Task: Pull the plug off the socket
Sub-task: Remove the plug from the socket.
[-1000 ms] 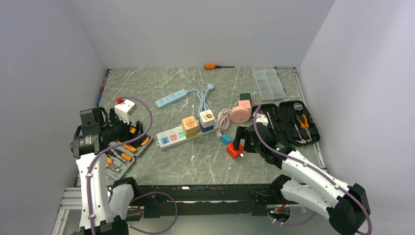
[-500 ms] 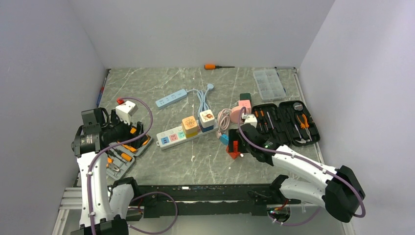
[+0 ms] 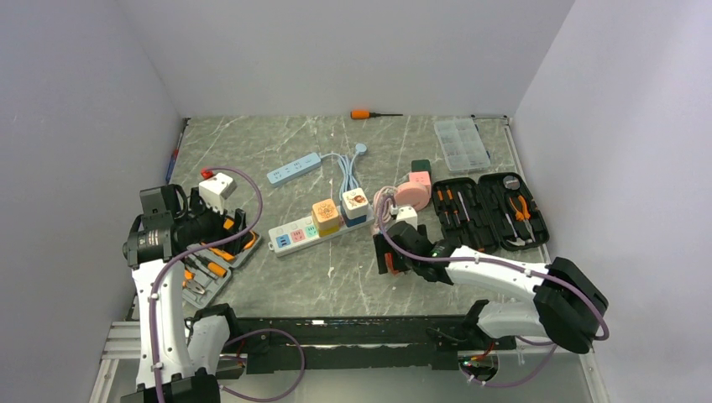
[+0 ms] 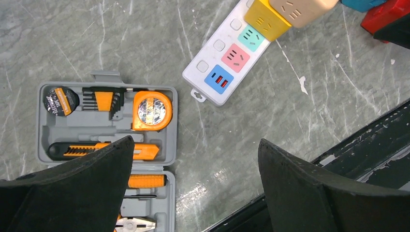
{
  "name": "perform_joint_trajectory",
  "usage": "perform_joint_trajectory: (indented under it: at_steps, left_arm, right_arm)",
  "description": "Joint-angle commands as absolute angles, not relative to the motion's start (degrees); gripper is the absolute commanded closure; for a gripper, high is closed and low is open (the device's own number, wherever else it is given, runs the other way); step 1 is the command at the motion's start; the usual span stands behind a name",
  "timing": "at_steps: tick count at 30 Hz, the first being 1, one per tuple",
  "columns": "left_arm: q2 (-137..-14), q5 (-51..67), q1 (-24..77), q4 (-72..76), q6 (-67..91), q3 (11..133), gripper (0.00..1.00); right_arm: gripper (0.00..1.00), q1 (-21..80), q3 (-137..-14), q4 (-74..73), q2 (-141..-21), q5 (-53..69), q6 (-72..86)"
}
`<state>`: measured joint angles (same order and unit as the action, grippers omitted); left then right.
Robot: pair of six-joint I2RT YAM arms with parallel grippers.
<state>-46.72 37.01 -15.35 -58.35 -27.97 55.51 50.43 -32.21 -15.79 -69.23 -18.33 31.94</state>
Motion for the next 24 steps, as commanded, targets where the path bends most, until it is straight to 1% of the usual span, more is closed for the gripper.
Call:
perform_joint_trajectory:
  at_steps: [1, 2, 3, 7, 8, 10, 12, 15, 16, 19, 22, 24]
  left_arm:
    - [-46.0, 36.9, -15.5, -58.4, -29.7, 56.4, 0.01]
    - [-45.8, 37.1, -15.5, -58.4, -29.9, 56.5, 0.01]
    - [-45.5, 37.5, -15.5, -58.5, -30.2, 56.5, 0.01]
    - [-42.7, 40.6, -15.5, -57.3, -32.3, 55.5, 0.01]
    - [-41.7, 41.6, -15.5, -56.5, -33.5, 54.7, 0.01]
    - [-40.0, 43.5, -15.5, -55.8, -36.4, 54.3, 0.01]
    - [-38.9, 46.4, -15.5, -57.1, -40.7, 54.9, 0.01]
    - [-38.3, 52.7, -15.3, -62.4, -50.0, 56.8, 0.01]
    - [-38.1, 54.8, -15.4, -64.4, -54.8, 57.3, 0.01]
    - [-37.6, 59.7, -15.1, -68.9, -62.6, 58.3, 0.01]
    - [-38.5, 64.0, -14.6, -79.4, -76.7, 60.5, 0.01]
    - [-39.5, 66.5, -14.2, -84.2, -81.8, 61.6, 0.01]
  right_arm:
    - [0.09, 52.3, -34.9, -13.8, -71.0, -21.7, 33.2]
    - [0.15, 52.5, -35.1, -14.3, -71.4, -22.6, 33.2]
    - [0.24, 52.8, -35.4, -14.7, -71.6, -23.7, 33.2]
    - [0.67, 53.3, -36.4, -15.5, -70.5, -26.3, 31.9]
    - [0.76, 53.4, -36.7, -15.4, -69.1, -26.4, 31.2]
    - [0.87, 53.6, -37.1, -14.6, -66.1, -25.8, 28.9]
    - [0.93, 54.1, -37.1, -12.7, -62.4, -22.9, 25.2]
    - [1.00, 55.8, -36.3, -8.3, -56.2, -16.3, 18.3]
    - [1.00, 56.5, -35.9, -7.2, -54.7, -14.3, 16.4]
    - [1.00, 59.1, -35.4, -5.1, -51.8, -9.9, 12.2]
    - [1.00, 63.0, -37.2, -5.8, -52.3, -7.1, 8.2]
    - [1.00, 65.3, -38.1, -5.8, -53.2, -5.6, 5.4]
